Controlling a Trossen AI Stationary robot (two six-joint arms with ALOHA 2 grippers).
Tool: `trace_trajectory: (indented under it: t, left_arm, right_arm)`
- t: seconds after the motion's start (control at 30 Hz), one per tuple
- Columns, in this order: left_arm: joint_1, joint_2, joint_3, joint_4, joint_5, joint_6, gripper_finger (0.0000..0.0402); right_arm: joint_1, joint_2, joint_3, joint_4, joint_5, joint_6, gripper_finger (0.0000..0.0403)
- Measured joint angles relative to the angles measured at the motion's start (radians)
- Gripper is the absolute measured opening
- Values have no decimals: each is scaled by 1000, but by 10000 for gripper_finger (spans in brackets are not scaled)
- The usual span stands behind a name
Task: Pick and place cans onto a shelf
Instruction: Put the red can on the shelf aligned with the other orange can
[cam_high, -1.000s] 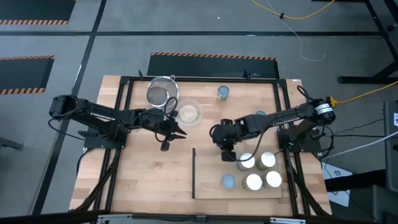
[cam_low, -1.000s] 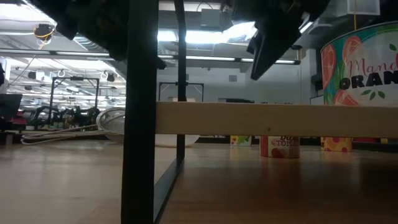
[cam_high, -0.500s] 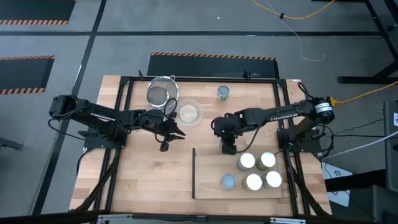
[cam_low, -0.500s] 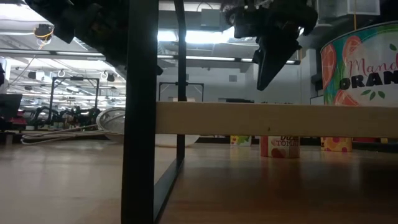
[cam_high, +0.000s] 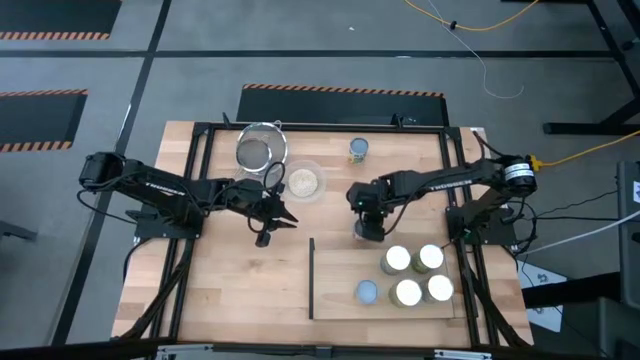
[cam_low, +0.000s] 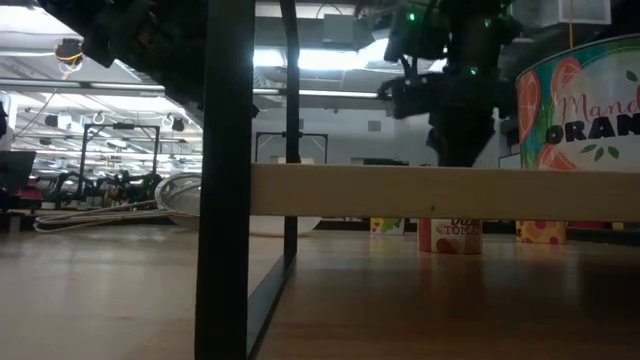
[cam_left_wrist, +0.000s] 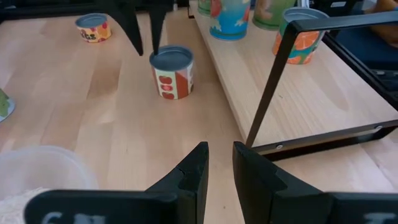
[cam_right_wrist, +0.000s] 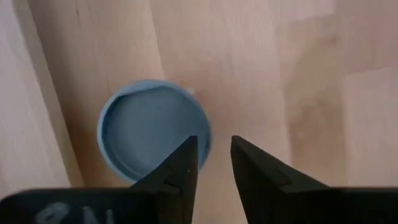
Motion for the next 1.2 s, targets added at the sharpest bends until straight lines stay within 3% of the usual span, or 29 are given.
trace_trajectory:
  t: [0.13, 0.77, 1.1, 1.2]
  left_arm:
    - [0, 0, 0, 0, 0, 0, 66]
    - [1, 0, 0, 0, 0, 1, 66]
    - [1, 0, 0, -1, -1, 1, 66]
    - [1, 0, 0, -1, -1, 0, 66]
  right_arm:
    - [-5, 0, -29, 31, -40, 2, 101]
    - [-5, -4, -72, 101, -34, 3, 99]
    - [-5, -6, -89, 138, -35, 3, 17]
    - [-5, -5, -89, 146, -35, 2, 10]
